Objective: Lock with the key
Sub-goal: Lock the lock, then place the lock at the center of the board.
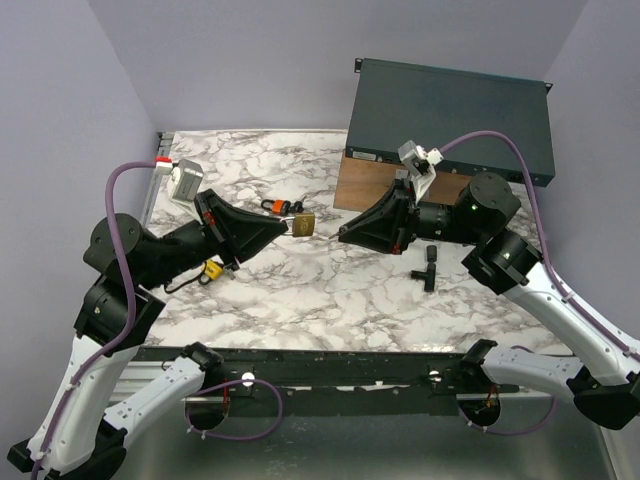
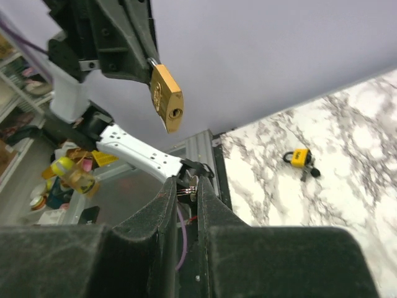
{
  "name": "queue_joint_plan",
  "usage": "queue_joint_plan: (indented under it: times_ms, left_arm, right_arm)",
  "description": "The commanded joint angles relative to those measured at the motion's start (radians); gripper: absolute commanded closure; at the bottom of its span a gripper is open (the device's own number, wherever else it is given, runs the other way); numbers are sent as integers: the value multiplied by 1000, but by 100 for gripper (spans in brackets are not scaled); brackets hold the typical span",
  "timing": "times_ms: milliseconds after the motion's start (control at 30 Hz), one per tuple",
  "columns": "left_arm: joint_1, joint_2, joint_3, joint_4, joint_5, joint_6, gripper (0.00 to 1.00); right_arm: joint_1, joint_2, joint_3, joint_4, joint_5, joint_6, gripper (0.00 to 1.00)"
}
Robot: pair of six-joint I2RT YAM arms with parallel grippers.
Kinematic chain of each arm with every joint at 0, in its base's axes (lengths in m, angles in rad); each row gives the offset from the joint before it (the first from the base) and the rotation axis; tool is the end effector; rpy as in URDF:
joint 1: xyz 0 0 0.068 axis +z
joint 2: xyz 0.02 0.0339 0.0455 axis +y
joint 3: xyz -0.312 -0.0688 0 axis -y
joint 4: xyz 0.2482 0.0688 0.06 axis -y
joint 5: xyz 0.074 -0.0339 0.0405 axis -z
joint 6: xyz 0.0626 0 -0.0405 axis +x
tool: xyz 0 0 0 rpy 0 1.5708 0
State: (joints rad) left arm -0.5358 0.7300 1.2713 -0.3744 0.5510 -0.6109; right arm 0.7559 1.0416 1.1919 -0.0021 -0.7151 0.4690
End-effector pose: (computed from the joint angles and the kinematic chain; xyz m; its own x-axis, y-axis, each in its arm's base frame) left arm 0.0648 -0.0766 0.5220 -0.3871 -0.3385 -0.8576 0.8019 0.3356 -0.4944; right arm 0.1311 0.1800 0.4972 -0.3515 0.1376 -0.9260 -0.9315 0.0475 0.3607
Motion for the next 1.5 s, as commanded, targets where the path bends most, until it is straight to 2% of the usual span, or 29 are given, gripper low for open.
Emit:
queue_joint_plan:
  times_ms: [0, 233, 500, 667, 900, 1033, 1167, 1433, 1467]
  left_arm:
    - [21, -15, -39, -51, -138, -46, 100]
    - [68, -31, -215, -79, -254, -162, 100]
    - [170, 2, -517, 113, -242, -325, 100]
    - [212, 57, -655, 133, -313, -367, 100]
    - [252, 189, -844, 296, -316, -419, 100]
    - [264, 298, -908, 419, -285, -445, 100]
    - [268, 345, -936, 450, -293, -448, 100]
    - [285, 392, -900, 260, -414, -443, 100]
    - [289, 393, -903, 266, -413, -439, 96]
  right_arm:
    - [2, 34, 25, -158, 163, -62, 99]
    - [9, 129, 5, -231, 309, -79, 99]
    - [75, 270, -28, -214, 510, -56, 99]
    - [115, 414, -28, -205, 657, -28, 99]
    - [156, 559, -27, -150, 690, -4, 99]
    - [175, 615, -1, -147, 699, -1, 99]
    - [184, 646, 6, -142, 694, 1, 99]
    - [200, 703, 11, -126, 684, 13, 99]
    - [204, 710, 15, -124, 678, 13, 99]
